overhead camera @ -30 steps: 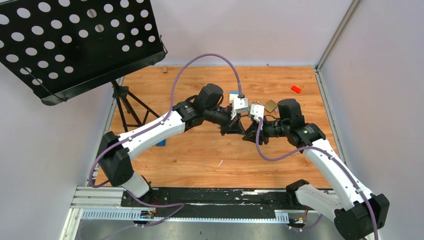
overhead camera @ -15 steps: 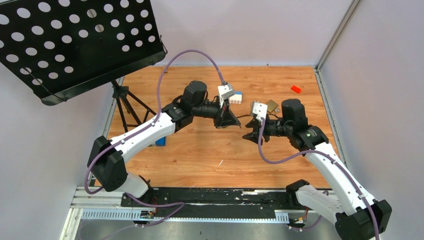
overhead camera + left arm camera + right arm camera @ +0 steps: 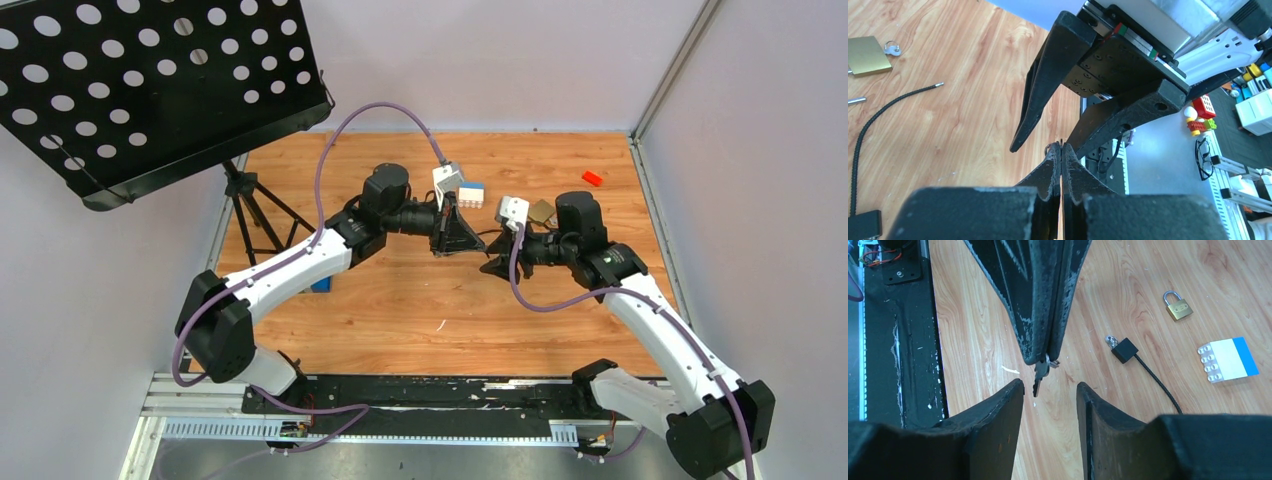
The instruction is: Unlock with the key
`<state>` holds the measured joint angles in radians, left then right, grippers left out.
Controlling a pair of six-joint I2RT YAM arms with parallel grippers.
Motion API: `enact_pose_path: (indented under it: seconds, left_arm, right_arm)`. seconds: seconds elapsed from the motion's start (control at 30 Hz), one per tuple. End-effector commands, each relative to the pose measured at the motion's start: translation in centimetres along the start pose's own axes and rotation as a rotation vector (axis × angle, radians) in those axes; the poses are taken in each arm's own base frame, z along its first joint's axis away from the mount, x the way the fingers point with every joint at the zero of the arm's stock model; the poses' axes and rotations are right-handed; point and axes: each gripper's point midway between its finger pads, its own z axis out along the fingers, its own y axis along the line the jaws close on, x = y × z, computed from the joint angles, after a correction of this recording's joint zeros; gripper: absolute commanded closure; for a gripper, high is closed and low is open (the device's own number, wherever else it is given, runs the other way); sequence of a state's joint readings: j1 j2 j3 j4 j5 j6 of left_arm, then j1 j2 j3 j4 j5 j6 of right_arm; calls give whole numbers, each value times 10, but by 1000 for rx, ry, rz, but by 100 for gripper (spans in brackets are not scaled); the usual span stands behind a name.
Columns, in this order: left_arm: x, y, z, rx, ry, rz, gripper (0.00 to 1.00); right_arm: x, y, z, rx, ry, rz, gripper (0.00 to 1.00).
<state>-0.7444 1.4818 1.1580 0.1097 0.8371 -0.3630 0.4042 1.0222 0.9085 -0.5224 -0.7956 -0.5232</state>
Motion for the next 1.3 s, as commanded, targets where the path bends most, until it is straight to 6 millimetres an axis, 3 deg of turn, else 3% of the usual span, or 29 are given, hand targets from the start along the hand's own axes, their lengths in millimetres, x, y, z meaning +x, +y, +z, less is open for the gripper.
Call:
enact_pose_path:
  seconds: [0.0, 0.17, 0.5, 1.27]
  left_arm:
    - [-4, -4, 0, 31, -20, 23, 100]
    - [1, -1, 2, 28, -12, 21, 100]
    - [1, -2, 1, 34, -13, 27, 100]
    - [41, 17, -5, -47, 146, 193, 100]
  right_arm:
    - [-32, -5, -3, -4, -79, -40, 57]
    - [-36, -4, -1, -28, -87, -12, 64]
    - [-29, -8, 0, -25, -66, -4, 100]
    - [-25, -6, -15, -21, -9, -75, 100]
